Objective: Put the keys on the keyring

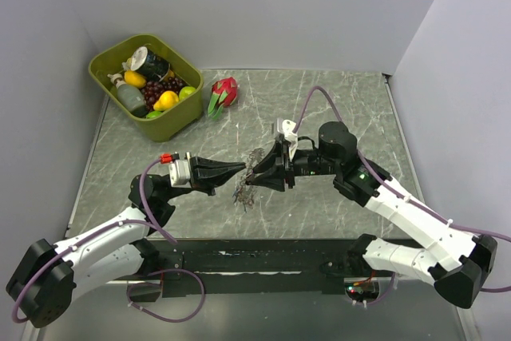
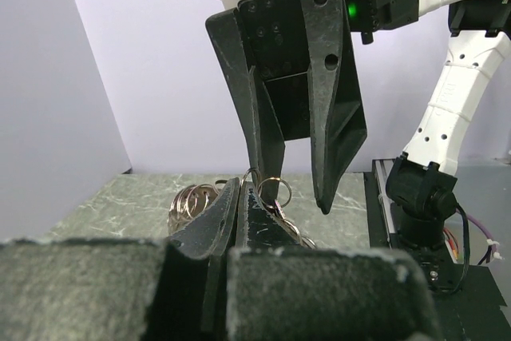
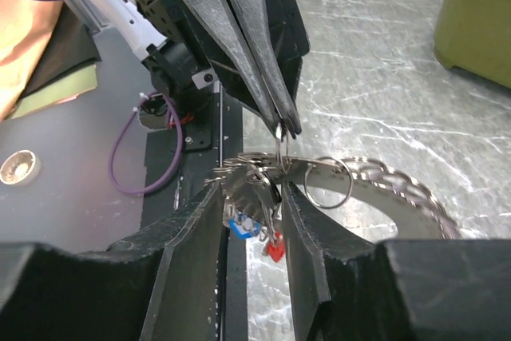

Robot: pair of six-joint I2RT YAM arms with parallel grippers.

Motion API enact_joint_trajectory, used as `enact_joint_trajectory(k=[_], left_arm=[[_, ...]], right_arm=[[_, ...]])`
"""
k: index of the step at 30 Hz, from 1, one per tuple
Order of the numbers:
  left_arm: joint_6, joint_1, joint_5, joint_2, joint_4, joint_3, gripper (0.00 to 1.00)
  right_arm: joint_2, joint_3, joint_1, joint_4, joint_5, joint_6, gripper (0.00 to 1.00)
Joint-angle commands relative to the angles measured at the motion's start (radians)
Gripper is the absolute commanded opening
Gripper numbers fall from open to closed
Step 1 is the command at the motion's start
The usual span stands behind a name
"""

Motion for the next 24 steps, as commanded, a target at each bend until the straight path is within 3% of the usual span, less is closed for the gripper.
enact_joint_trajectory(k=[1,5,16,23,24], left_arm=[[0.011,-0.003,-0.012,-0.011,0.067,0.018,0.01],[0.015,-0.003,-0.003,-0.009,0.065,0.022,0.01],[0.02,-0.002,-0.001,-0.017,0.064,0.022,0.01],[0.02,-0.002,0.007,-0.018,0.059,0.027,0.01],[0.021,-0.002,0.008,-0.023,0.055,0.027,0.01]], right_arm=[[-0.008,0.013,0.015,0.081,0.03,0.037,0.42],[0.014,0.019,0.016,0.098,0.028,0.039,0.37],[0.06,0.034,0.022,0.064,0.056,0.038,0.06],[0.071,0.036,0.027,0.038,0.057,0.022,0.07],[0.063,0.03,0.025,0.041,0.074,0.021,0.18]])
